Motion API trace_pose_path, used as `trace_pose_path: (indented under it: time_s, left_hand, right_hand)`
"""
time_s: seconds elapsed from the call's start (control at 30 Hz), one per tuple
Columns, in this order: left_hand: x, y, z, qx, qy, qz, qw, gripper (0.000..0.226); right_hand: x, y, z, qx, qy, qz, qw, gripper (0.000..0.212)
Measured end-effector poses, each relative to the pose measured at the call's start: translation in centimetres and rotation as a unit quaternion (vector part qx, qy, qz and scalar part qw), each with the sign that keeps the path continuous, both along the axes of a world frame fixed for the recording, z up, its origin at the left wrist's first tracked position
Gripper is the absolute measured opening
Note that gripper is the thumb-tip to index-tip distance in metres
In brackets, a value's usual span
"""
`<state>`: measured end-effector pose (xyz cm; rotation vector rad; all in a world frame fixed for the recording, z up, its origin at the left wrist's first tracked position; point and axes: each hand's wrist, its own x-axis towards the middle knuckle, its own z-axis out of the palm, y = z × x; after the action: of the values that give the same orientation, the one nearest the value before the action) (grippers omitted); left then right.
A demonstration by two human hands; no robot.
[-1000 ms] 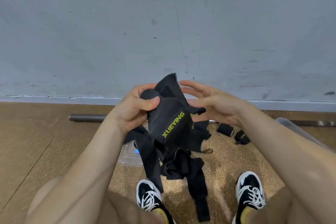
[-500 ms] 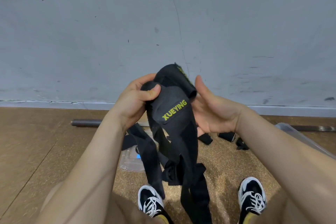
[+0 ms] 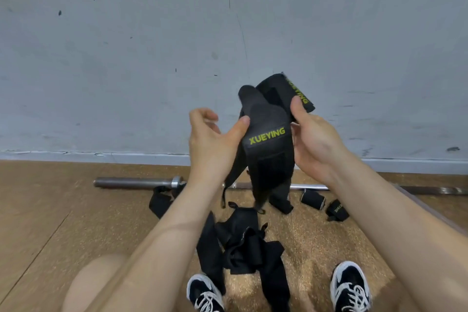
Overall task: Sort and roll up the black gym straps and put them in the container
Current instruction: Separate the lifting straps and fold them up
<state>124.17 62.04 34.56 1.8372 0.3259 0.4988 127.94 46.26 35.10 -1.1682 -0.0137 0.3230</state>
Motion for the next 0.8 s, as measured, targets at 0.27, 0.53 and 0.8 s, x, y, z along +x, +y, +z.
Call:
trace_pose_path:
  time_s: [0.27,0.53,0.8]
  left_hand:
    - [0.4,-1.6,0.6,-0.34,0.124,-0.26,0.895,0.047]
    - [-0.3,-2.5,1.1,-0.203,0.059,-0.415,0.885,0.007]
    - [0.1,1.7,1.5,-0.202,0.009,-0.406,0.891,0.023]
  right_hand:
    - [-0.6,-0.6,0.9,0.071,-0.023,-0.013,0.997,0.025]
    - [2.4,-4.1,-0.7,0.08,0.093,-0.233,0.965,0.016]
    - [2.9,-6.6,-0.8,-0.126,0.003,-0.114,0.985,0.011]
